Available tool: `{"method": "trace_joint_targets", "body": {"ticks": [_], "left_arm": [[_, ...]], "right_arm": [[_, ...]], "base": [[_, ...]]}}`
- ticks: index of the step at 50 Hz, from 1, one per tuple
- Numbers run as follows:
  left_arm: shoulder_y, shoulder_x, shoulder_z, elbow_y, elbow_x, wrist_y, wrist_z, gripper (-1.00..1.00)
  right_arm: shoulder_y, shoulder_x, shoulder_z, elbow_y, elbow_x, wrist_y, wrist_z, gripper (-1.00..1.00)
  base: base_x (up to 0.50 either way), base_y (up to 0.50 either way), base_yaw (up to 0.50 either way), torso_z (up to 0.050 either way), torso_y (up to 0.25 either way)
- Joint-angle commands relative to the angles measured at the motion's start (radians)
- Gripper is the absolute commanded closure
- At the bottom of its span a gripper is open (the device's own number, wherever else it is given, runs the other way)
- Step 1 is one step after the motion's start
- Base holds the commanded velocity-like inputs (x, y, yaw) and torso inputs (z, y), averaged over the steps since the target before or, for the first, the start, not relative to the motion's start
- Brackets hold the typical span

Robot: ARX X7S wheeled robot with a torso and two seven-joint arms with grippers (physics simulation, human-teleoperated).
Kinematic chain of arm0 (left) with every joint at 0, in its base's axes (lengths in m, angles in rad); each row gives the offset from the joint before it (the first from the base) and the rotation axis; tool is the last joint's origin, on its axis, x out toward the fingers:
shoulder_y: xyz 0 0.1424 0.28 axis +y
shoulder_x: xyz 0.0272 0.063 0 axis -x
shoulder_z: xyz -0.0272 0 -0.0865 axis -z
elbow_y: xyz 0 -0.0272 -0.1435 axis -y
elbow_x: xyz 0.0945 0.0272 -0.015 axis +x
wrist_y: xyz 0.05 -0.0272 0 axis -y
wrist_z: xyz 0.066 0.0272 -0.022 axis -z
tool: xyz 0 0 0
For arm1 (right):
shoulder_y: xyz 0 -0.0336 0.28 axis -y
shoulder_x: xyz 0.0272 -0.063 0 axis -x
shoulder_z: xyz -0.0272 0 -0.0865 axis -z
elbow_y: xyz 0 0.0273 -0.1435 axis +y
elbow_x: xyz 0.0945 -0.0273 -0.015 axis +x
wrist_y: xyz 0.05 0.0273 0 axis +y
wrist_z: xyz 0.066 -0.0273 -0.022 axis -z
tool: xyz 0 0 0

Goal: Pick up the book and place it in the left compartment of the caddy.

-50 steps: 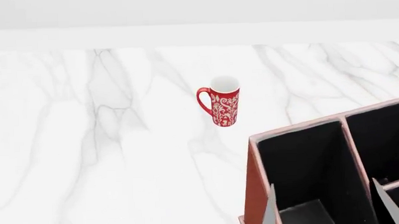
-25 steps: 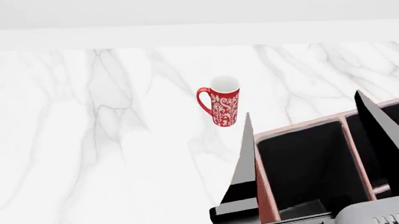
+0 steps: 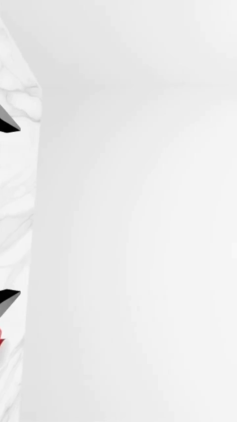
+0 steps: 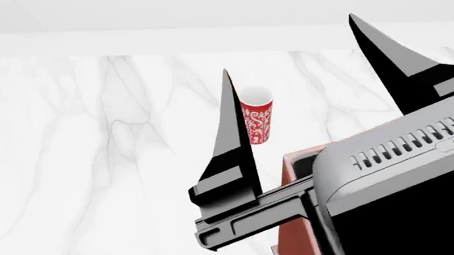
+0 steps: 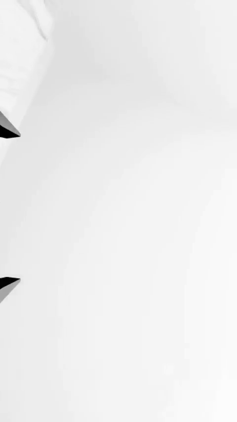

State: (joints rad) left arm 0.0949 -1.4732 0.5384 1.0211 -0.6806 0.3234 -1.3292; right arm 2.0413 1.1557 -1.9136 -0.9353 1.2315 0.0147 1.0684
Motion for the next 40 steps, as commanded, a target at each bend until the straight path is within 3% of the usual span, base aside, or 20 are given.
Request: {"method": "trace_joint_targets", "body": {"ticks": [1,5,27,40], "left_arm": [[0.006,-0.022,0.003,-0.004,0.004,0.029,-0.013,-1.0],[0.009,-0.027,0.003,-0.006,0.007,0.039,-0.016,-1.0],[0.019,-0.046,0.004,-0.011,0.019,0.063,-0.025,-1.0],[0.019,-0.049,0.002,-0.008,0.02,0.062,-0.028,-1.0]], "right_arm": [[0.054,-0.061,0.001,0.091,0.017,0.045,-0.113,-1.0],[0.055,-0.07,0.012,0.111,0.007,0.047,-0.08,-1.0],[0.119,-0.189,-0.016,0.291,0.168,0.188,-0.531,-1.0],[0.206,-0.155,0.015,0.301,0.208,0.247,-0.75,-1.0]], "base": [[0.0,0.0,0.0,0.0,0.0],[0.0,0.0,0.0,0.0,0.0],[0.0,0.0,0.0,0.0,0.0],[0.0,0.0,0.0,0.0,0.0]]}}
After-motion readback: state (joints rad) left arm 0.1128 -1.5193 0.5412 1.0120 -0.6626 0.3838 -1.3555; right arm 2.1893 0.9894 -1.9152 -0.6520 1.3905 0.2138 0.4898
